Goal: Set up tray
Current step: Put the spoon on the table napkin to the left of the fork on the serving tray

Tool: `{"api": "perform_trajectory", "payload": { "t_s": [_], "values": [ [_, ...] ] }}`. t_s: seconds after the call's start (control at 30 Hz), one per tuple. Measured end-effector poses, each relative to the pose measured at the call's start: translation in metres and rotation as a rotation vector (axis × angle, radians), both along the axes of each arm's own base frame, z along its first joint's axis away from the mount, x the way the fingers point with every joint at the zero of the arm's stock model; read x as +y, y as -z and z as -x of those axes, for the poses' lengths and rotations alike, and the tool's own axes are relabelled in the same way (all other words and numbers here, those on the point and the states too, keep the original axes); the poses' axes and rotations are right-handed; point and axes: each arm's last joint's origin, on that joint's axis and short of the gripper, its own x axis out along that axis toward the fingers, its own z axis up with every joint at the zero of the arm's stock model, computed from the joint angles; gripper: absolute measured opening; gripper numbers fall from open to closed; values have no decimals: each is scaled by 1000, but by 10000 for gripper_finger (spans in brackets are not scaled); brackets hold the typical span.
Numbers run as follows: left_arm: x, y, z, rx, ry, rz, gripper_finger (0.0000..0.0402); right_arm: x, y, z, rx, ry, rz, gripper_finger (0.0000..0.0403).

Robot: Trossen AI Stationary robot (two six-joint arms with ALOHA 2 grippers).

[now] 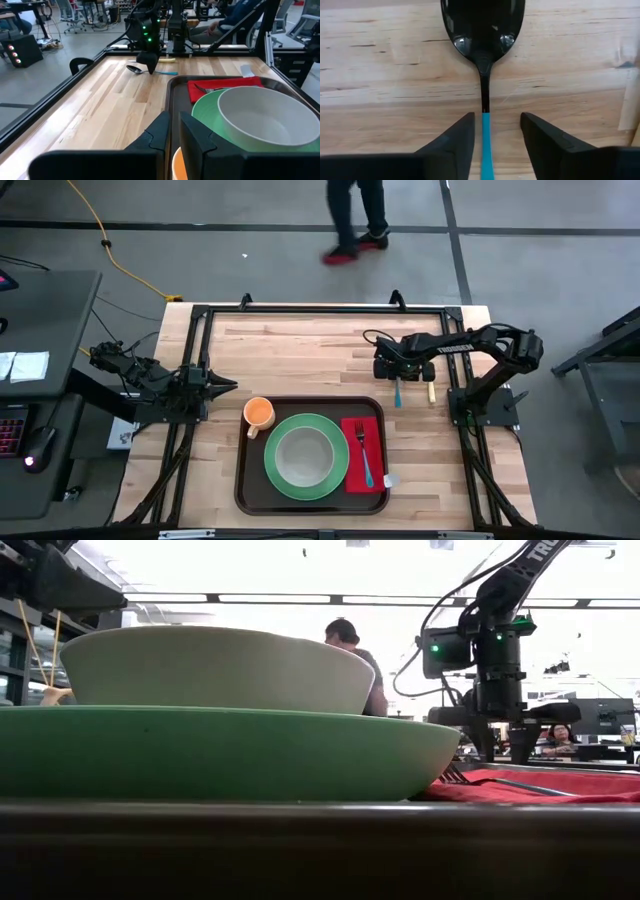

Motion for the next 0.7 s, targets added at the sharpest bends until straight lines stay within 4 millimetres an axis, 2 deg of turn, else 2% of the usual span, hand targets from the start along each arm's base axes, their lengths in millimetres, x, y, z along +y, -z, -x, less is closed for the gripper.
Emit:
{"api": "perform_trajectory", "payload": {
  "t_s": [0.2,0.7],
  "values": [
    [0,0,0,0,0,0,69,0,0,0,6,0,7,117],
    [0,0,0,0,0,-4,69,-1,0,0,7,-1,20,85]
  ]
}}
